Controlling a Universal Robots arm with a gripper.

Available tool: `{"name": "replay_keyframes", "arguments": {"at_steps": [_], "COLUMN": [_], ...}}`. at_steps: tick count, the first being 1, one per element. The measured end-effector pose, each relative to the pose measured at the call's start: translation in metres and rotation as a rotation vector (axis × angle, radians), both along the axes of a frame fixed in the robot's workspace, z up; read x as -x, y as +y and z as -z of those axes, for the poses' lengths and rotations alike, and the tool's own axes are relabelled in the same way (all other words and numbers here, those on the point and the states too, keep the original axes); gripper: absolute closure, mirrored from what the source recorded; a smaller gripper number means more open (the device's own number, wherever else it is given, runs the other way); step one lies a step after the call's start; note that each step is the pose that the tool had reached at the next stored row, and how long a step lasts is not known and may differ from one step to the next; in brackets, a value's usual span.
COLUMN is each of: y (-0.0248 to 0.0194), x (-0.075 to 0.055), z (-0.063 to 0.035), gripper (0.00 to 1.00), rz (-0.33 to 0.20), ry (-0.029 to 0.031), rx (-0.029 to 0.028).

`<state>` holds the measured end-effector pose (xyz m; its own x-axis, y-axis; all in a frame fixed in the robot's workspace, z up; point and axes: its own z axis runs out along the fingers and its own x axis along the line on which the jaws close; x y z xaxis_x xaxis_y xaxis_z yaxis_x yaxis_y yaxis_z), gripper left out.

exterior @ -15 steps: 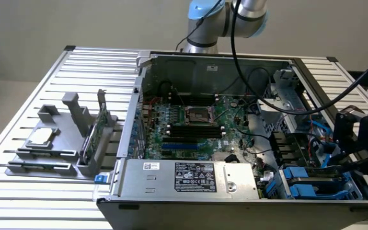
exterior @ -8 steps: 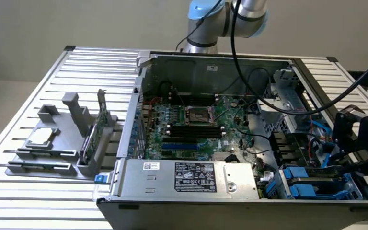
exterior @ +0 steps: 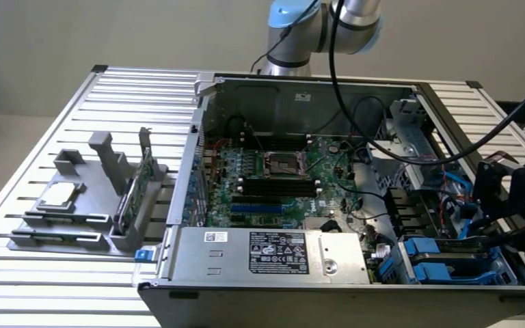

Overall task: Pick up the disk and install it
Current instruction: 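Insert the first disk wire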

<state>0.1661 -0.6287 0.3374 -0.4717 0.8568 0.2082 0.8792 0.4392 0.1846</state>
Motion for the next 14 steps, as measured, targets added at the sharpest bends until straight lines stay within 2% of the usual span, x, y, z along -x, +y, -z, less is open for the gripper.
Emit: {"name": "replay_keyframes", "arguments": {"at_steps": [5, 14], "y": [0.0001, 0.0005], "x": [-0.0015, -0.0021], "z": [0.0009, 0.0023], "gripper": [0.69, 0.69], "rz": [0.0, 0.0], "ry": [0.0, 0.0], "rx": [-0.0051, -0.0086]}}
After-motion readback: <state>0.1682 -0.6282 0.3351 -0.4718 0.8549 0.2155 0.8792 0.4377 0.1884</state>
